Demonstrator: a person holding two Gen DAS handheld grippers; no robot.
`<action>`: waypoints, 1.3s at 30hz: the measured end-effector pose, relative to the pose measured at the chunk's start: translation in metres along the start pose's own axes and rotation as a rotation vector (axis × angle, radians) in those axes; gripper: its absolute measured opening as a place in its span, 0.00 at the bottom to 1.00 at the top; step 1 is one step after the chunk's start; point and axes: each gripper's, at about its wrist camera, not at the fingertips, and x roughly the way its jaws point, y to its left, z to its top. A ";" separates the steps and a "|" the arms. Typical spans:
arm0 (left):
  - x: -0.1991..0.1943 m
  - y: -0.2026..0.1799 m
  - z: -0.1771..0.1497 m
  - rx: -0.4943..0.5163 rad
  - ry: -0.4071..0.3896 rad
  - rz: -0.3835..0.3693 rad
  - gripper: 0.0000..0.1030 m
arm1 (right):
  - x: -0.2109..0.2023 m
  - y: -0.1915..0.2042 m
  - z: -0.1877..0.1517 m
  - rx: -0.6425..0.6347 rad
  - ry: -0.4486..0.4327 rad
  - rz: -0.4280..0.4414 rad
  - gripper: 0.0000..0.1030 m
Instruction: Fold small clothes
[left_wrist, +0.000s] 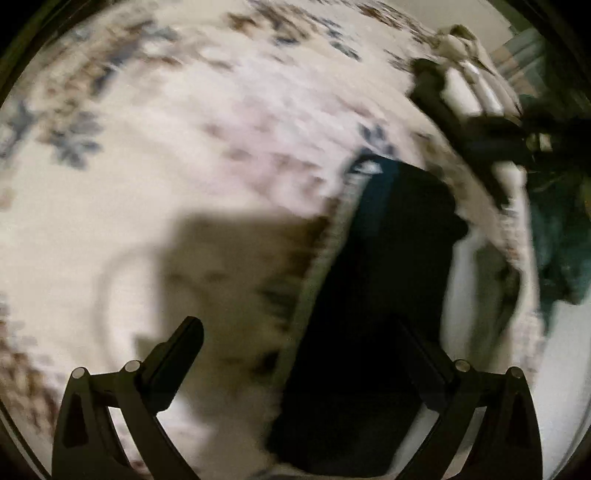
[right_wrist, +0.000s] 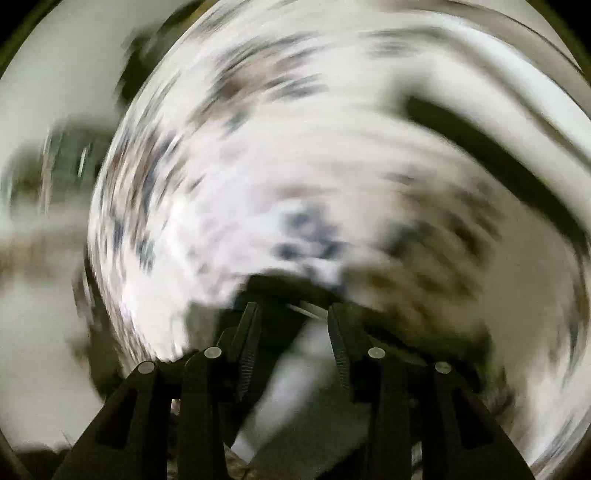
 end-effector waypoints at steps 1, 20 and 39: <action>-0.003 0.002 -0.001 0.006 -0.016 0.025 1.00 | 0.014 0.015 0.010 -0.056 0.044 -0.032 0.38; 0.004 0.002 0.001 0.023 -0.002 -0.008 1.00 | 0.038 0.023 0.059 -0.042 0.206 0.160 0.32; 0.016 -0.013 0.013 0.028 0.030 0.042 1.00 | 0.057 0.038 0.012 -0.059 0.104 -0.055 0.10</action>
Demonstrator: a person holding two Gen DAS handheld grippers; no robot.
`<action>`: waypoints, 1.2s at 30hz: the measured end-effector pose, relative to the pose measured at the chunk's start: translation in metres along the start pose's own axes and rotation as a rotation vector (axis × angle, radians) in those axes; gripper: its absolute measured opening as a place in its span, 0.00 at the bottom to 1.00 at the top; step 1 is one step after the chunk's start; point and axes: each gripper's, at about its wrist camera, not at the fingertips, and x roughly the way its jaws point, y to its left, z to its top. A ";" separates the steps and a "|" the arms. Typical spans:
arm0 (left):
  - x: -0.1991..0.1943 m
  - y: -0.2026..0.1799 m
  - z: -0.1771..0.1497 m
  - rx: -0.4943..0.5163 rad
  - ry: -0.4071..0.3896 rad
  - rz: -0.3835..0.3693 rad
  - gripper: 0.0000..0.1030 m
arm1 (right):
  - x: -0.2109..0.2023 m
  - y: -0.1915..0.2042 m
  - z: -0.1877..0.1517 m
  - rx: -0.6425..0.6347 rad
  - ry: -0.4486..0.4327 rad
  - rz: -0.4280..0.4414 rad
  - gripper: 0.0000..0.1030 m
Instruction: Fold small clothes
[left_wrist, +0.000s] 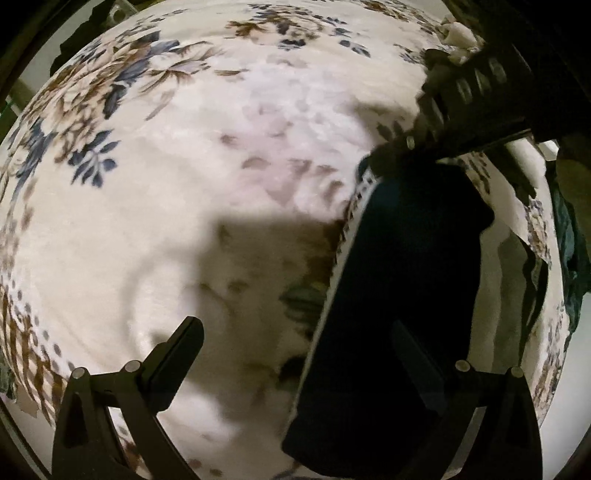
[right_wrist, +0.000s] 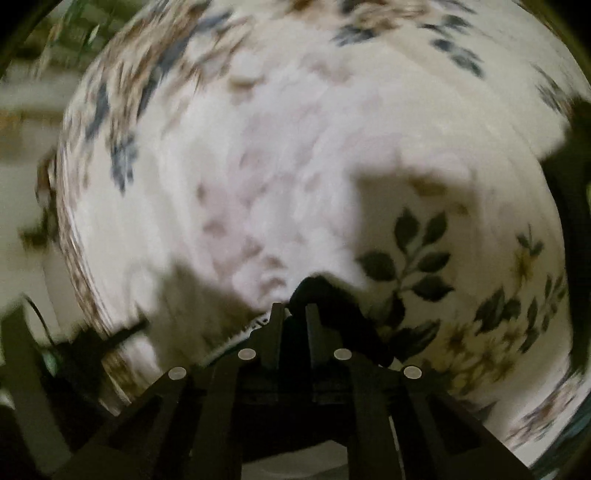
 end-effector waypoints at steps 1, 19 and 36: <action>0.000 -0.001 0.001 0.005 0.002 -0.006 1.00 | 0.000 -0.019 -0.001 0.114 0.000 0.085 0.10; 0.008 -0.009 -0.004 0.041 0.025 -0.017 1.00 | 0.027 -0.102 0.006 0.521 0.022 0.312 0.14; 0.053 0.005 0.090 -0.188 0.179 -0.393 1.00 | -0.097 -0.231 -0.184 0.744 -0.337 0.352 0.67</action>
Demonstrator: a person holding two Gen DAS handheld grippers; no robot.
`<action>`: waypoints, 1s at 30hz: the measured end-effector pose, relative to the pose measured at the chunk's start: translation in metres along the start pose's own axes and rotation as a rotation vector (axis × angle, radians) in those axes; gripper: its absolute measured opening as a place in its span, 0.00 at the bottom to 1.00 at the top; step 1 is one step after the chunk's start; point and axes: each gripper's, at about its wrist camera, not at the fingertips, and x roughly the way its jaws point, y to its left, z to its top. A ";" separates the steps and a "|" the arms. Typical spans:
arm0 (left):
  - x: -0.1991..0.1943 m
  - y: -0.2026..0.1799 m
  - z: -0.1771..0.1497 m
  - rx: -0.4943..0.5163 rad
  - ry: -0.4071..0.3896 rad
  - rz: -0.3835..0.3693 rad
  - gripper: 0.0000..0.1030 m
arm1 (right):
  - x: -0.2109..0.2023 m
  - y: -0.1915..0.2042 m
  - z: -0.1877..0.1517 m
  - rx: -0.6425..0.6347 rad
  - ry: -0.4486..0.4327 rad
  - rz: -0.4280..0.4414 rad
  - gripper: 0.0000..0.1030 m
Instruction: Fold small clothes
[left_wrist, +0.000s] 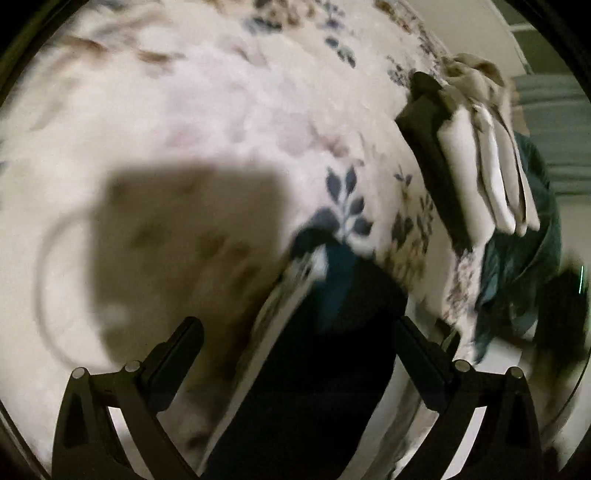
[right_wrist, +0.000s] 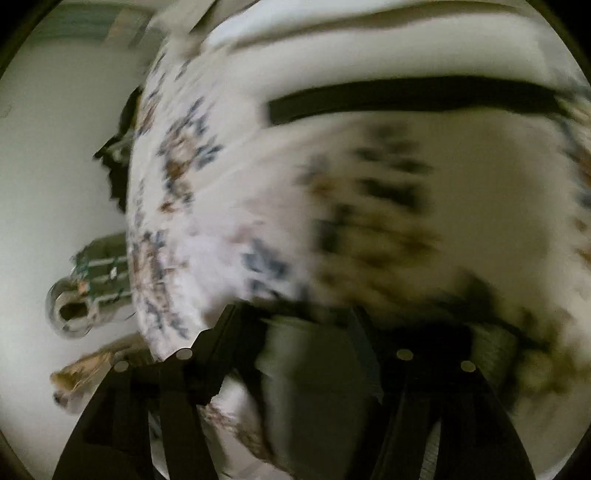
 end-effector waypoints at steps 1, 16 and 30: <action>0.011 -0.007 0.009 0.014 0.028 0.000 1.00 | -0.008 -0.018 -0.013 0.026 -0.010 -0.021 0.70; 0.026 -0.038 0.018 0.195 0.053 0.099 0.28 | 0.013 -0.155 -0.087 0.361 -0.223 0.123 0.07; -0.044 -0.029 -0.034 0.276 -0.021 0.324 0.90 | 0.025 -0.177 -0.216 0.531 0.034 0.212 0.38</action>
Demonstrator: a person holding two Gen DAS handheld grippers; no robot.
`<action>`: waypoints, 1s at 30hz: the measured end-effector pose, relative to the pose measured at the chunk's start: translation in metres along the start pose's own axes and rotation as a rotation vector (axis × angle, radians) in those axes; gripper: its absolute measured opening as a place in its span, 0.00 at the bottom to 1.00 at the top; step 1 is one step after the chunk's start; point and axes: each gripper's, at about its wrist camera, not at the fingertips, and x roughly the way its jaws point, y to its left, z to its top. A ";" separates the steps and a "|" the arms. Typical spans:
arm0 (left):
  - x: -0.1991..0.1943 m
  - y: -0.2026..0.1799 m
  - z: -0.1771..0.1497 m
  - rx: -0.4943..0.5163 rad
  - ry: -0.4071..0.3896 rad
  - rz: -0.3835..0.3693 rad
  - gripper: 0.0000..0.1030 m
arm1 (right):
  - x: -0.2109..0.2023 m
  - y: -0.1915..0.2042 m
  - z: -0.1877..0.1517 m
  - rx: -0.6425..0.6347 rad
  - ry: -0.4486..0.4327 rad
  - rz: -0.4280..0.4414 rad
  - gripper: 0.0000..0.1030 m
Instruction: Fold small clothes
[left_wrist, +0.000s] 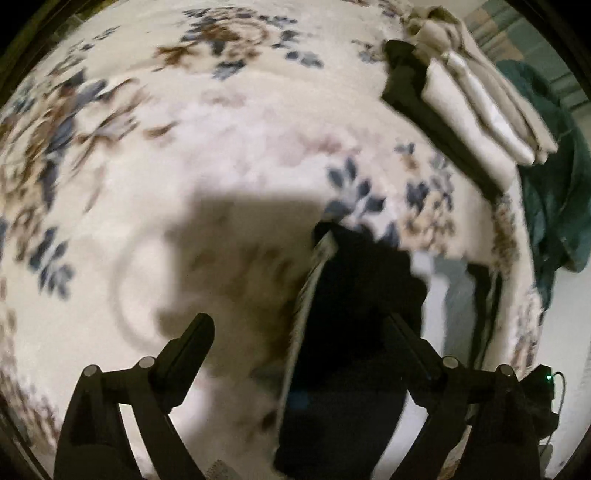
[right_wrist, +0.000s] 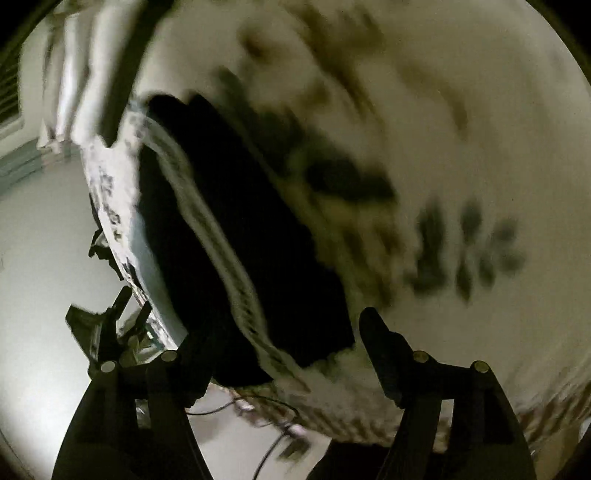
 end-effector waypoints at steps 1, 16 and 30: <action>0.002 0.005 -0.008 -0.007 0.017 0.020 0.90 | 0.002 0.003 -0.008 -0.009 -0.020 0.007 0.14; 0.035 0.021 -0.045 -0.145 0.112 -0.285 0.91 | -0.027 -0.040 -0.054 0.028 -0.166 0.124 0.89; 0.077 0.000 -0.030 -0.133 0.118 -0.472 0.99 | 0.102 -0.011 -0.027 0.072 -0.186 0.512 0.96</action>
